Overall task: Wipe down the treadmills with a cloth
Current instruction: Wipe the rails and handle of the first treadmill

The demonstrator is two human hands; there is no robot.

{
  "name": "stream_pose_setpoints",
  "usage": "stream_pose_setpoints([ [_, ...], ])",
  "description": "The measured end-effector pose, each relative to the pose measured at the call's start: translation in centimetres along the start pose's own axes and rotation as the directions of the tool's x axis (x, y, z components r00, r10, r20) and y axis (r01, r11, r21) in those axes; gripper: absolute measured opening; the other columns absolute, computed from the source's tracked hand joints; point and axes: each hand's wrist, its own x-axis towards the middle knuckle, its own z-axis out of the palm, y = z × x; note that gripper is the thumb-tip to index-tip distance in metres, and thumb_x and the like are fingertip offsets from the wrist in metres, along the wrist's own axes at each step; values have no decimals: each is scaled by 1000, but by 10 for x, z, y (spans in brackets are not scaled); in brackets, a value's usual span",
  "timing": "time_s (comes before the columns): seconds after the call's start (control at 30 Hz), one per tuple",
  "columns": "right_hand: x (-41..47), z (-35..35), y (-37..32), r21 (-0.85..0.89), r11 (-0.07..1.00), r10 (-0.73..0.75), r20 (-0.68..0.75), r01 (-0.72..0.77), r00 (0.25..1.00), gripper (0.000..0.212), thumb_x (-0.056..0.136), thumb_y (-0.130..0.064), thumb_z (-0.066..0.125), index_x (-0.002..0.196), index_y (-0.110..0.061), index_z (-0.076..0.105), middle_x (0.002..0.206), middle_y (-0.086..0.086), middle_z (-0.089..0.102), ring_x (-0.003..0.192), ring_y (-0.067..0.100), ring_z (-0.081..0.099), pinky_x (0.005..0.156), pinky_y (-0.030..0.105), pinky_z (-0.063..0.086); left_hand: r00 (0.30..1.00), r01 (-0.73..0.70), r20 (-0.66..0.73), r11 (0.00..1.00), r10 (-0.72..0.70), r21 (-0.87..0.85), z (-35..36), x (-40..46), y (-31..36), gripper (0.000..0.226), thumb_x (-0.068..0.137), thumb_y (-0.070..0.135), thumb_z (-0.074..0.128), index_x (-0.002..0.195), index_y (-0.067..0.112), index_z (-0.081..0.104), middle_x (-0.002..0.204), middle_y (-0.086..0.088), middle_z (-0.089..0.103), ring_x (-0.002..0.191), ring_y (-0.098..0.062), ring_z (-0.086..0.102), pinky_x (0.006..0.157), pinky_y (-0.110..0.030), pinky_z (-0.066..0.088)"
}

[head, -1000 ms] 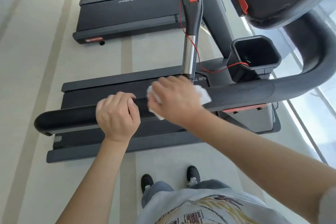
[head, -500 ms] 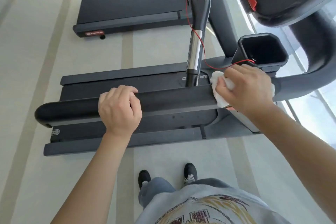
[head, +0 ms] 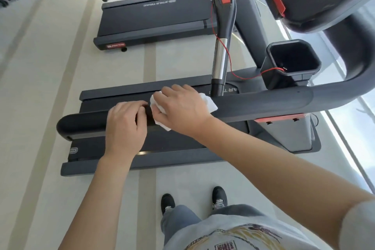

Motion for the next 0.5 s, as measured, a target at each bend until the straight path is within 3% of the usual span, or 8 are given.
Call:
stream_pose_setpoints([
  [0.1,-17,-27,38,-33,999,27,-21,-27,999,30,90,-30,65,67,-16,52,58,1,45,54,24,39,55,32,26,999,-29,41,998,27,51,10,3,25,34,106,32,44,118,18,73,113,3,75,106,-21,65,102,-46,42],
  [0.23,-47,-74,106,-129,986,93,-102,-106,990,38,89,-26,65,66,-21,36,57,0,41,56,20,30,53,31,27,982,-168,85,985,171,-32,33,12,75,33,105,29,46,123,17,72,120,4,74,112,-19,65,100,-41,42],
  [0.33,-75,-105,151,-226,962,125,-120,-150,985,36,91,-26,63,64,-16,43,59,2,42,56,24,39,52,35,34,954,-261,101,949,281,-178,46,19,108,31,104,23,51,126,19,72,125,7,72,117,-13,62,101,-36,43],
  [0.5,-101,-146,202,-311,868,324,-236,-387,916,33,92,-27,61,64,-15,50,61,-5,39,59,22,45,51,35,42,909,-339,165,910,382,-238,58,38,139,28,104,20,55,126,18,72,124,6,72,116,-13,62,97,-27,46],
])
